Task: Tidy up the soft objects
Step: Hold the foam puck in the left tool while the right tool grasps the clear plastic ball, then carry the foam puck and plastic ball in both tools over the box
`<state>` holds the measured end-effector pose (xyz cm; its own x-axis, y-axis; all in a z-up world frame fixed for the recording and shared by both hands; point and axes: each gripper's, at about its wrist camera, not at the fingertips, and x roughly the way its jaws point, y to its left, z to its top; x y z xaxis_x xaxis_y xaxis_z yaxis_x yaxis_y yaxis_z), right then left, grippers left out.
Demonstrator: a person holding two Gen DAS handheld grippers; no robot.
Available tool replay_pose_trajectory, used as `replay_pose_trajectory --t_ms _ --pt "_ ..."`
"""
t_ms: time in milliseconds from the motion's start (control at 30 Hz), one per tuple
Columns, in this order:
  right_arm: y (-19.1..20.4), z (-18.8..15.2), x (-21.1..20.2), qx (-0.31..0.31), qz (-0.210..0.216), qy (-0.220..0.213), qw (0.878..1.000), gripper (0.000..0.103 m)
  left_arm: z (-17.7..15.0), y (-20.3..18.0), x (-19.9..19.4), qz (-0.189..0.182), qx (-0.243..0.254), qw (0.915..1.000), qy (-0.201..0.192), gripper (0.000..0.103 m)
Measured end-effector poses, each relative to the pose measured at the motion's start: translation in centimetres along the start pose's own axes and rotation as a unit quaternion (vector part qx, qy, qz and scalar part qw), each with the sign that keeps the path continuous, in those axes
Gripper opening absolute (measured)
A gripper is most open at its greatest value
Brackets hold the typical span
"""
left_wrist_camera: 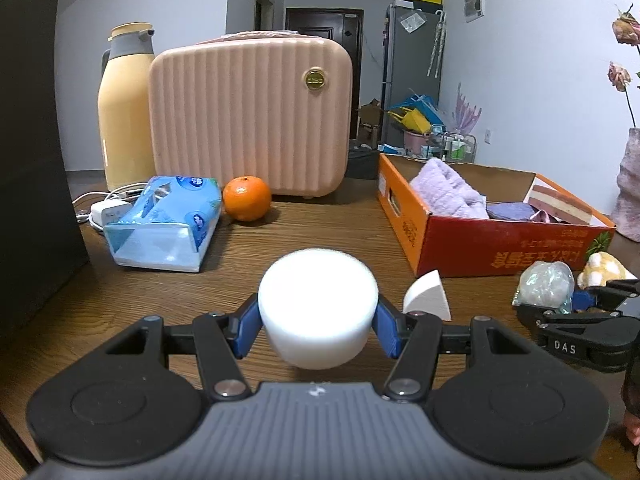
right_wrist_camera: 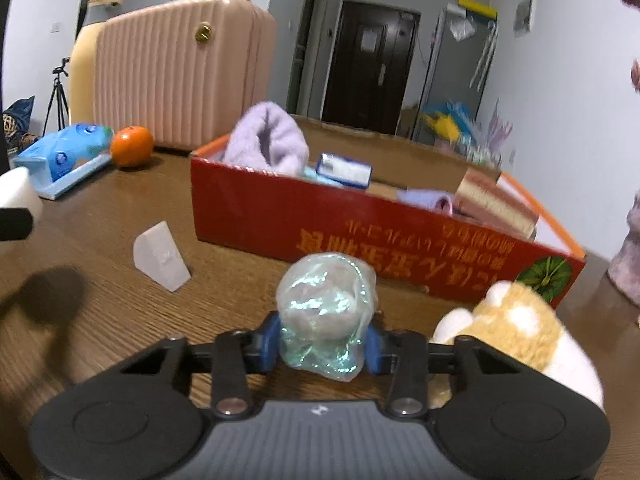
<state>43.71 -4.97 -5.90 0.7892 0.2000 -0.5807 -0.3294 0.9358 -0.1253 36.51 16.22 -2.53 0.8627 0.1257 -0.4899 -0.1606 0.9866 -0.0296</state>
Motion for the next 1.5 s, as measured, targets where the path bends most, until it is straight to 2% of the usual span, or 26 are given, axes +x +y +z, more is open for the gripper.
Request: replay_pose_trajectory --t_ms 233,467,733,867,1500 --pt "-0.2 -0.3 -0.7 0.008 0.008 -0.017 1.0 0.033 0.0 0.3 0.0 0.001 0.002 1.0 0.0 0.059" --pt "-0.4 -0.1 -1.8 0.01 0.005 -0.047 0.999 0.033 0.0 0.2 0.1 0.003 0.003 1.0 -0.004 0.059" --pt "-1.0 0.4 -3.7 0.019 0.011 -0.089 0.996 0.033 0.2 -0.5 0.0 0.026 0.007 0.9994 -0.021 0.059" --pt "-1.5 0.6 -4.5 0.027 0.014 -0.102 0.994 0.033 0.6 -0.9 0.0 0.023 -0.01 0.9994 -0.023 0.059" --pt "-6.0 2.6 -5.3 0.08 0.009 -0.152 0.985 0.033 3.7 -9.0 1.5 -0.014 -0.028 0.9976 -0.062 0.059"
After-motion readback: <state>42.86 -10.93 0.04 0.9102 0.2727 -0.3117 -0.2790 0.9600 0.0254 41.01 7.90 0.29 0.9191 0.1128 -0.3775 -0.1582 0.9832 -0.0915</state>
